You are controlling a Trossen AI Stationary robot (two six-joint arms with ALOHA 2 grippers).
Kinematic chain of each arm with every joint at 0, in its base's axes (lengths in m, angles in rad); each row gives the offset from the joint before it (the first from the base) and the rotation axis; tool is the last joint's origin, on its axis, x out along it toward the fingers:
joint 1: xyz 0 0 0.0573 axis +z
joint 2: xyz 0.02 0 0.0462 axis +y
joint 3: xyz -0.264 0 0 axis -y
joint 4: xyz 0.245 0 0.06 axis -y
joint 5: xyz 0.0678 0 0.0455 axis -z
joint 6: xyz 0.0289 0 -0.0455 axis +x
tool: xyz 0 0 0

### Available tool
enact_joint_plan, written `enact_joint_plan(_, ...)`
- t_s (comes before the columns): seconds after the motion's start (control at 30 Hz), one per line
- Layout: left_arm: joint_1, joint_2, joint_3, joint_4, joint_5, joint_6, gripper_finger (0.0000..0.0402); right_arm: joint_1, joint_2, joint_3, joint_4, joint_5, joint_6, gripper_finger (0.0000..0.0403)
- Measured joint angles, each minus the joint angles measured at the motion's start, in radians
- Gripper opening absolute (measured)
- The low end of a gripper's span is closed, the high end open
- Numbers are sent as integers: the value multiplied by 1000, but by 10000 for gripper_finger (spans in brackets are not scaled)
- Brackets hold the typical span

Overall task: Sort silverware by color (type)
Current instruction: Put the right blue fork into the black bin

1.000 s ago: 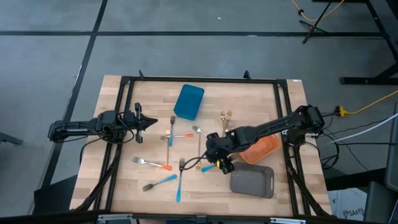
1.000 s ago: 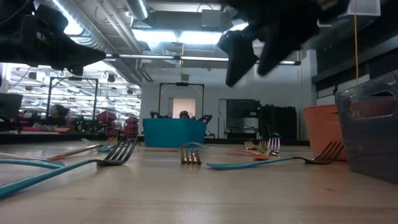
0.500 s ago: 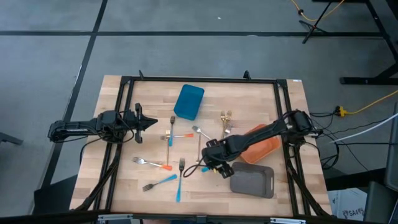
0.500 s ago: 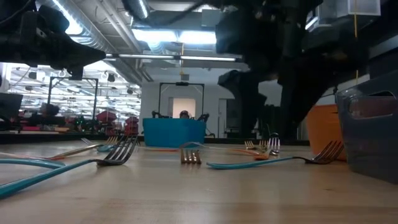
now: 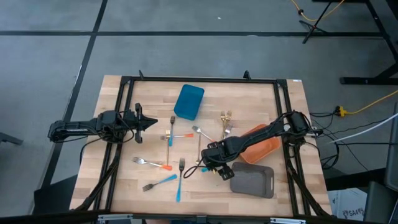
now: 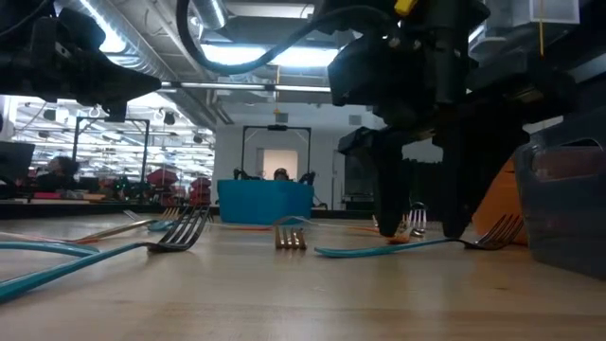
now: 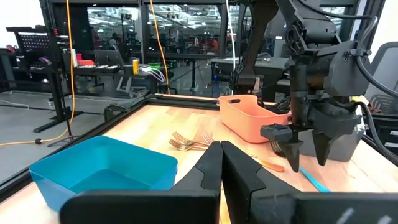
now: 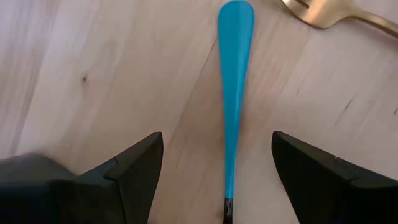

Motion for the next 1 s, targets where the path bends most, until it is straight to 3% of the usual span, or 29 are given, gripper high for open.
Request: enact_joint_plan(1.0, 0, 0, 0, 0, 0, 0, 0, -1, 29, 0, -1, -11, 19, 291)
